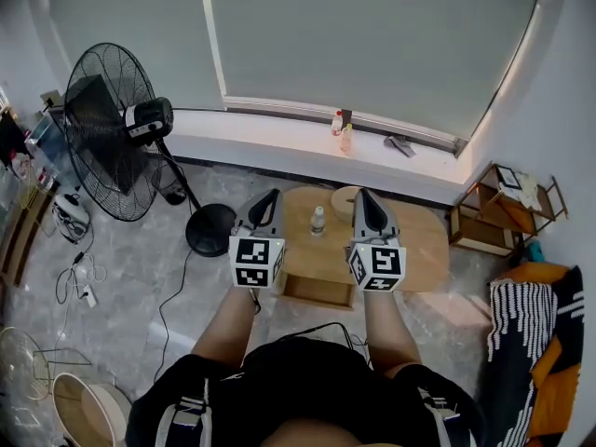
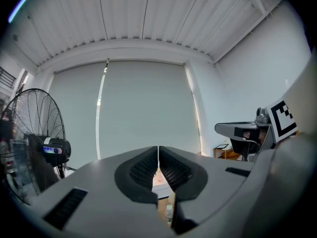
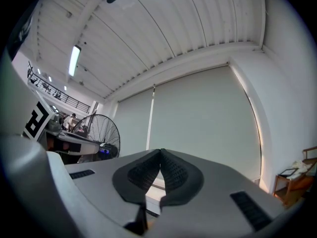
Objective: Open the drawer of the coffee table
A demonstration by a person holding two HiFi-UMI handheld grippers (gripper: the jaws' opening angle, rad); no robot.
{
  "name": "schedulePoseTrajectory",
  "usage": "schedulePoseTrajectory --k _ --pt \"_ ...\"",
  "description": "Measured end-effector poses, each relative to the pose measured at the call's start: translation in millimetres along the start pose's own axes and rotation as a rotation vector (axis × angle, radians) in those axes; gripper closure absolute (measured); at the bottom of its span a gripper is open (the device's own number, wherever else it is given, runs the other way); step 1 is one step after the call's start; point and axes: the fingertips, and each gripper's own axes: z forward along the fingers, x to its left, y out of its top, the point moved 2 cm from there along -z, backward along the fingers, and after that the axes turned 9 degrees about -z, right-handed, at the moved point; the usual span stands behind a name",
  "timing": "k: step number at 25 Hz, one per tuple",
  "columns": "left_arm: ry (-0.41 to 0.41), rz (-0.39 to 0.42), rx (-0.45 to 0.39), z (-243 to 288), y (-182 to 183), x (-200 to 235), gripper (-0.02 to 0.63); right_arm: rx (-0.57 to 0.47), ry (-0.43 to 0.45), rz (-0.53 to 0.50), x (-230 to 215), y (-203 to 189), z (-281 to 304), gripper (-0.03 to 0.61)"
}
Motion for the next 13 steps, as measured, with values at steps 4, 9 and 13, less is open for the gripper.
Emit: schedulePoseTrajectory --k 4,9,13 --pt "-0.014 -0.002 -0.02 -1 4 4 0.588 -0.004 0.005 0.001 7 1 5 0.563" --pt "-0.019 0.027 -0.028 -3 6 2 0.588 -0.006 -0.001 -0.014 8 1 7 0.563" --pt "-0.019 0.028 -0.028 -1 7 7 0.588 -0.006 -0.008 -0.01 8 1 11 0.563"
